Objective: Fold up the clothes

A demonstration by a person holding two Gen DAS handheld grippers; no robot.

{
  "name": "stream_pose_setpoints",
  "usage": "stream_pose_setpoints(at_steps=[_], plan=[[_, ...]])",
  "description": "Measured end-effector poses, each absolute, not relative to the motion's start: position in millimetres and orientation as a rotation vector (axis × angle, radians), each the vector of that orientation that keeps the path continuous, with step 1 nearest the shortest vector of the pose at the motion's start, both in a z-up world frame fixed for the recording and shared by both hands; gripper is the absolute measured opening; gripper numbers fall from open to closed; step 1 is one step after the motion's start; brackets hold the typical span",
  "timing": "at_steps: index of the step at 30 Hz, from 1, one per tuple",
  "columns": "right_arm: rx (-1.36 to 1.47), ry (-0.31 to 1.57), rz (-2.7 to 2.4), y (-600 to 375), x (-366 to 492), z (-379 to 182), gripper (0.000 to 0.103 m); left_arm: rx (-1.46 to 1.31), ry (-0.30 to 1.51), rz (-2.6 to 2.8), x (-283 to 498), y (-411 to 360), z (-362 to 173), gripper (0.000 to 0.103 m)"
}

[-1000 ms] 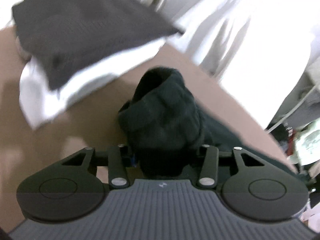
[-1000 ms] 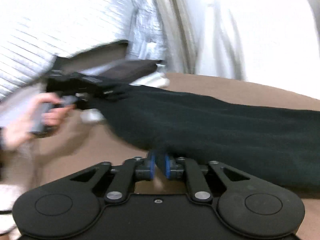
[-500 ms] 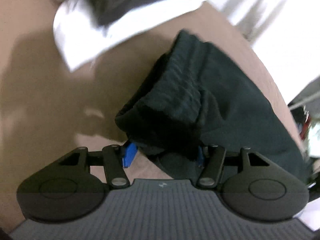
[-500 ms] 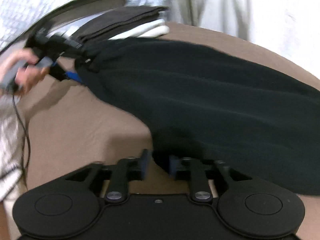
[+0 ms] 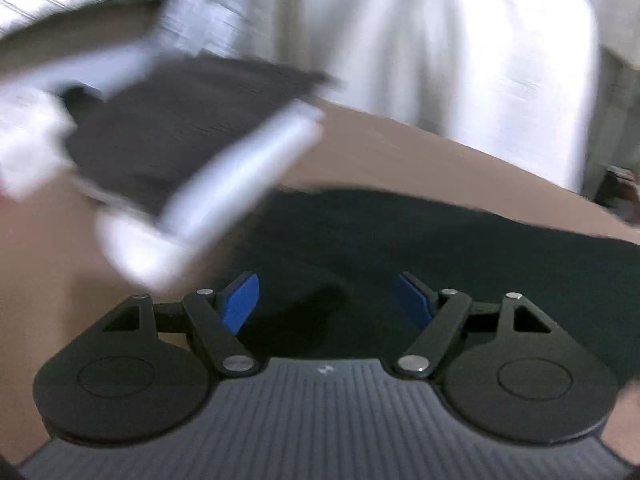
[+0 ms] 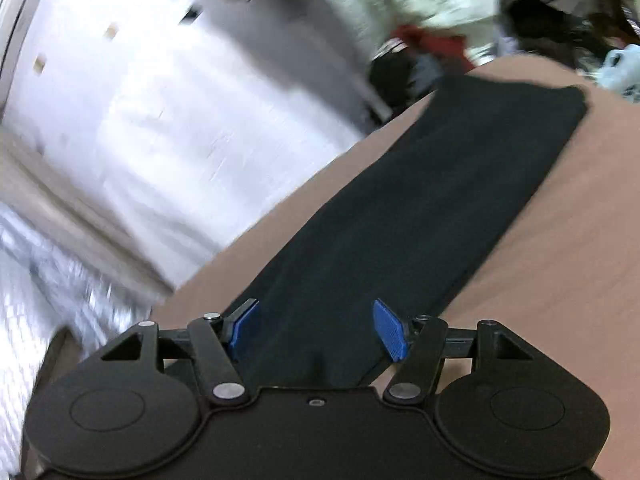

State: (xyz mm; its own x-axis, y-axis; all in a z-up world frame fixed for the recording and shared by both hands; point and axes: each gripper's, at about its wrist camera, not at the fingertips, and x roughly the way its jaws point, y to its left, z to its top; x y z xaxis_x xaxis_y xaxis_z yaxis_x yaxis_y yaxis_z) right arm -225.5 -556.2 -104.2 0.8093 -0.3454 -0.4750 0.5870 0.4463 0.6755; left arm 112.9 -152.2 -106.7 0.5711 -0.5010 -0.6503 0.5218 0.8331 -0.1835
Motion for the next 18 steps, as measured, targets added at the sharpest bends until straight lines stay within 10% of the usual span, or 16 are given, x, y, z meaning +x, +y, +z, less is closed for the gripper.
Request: stream_pose_setpoints(at_steps=[18], plan=[[1.128,0.077,-0.772,-767.2,-246.1,-219.2,0.067,0.222,1.064,-0.981,42.3,-473.0,-175.8,0.075]])
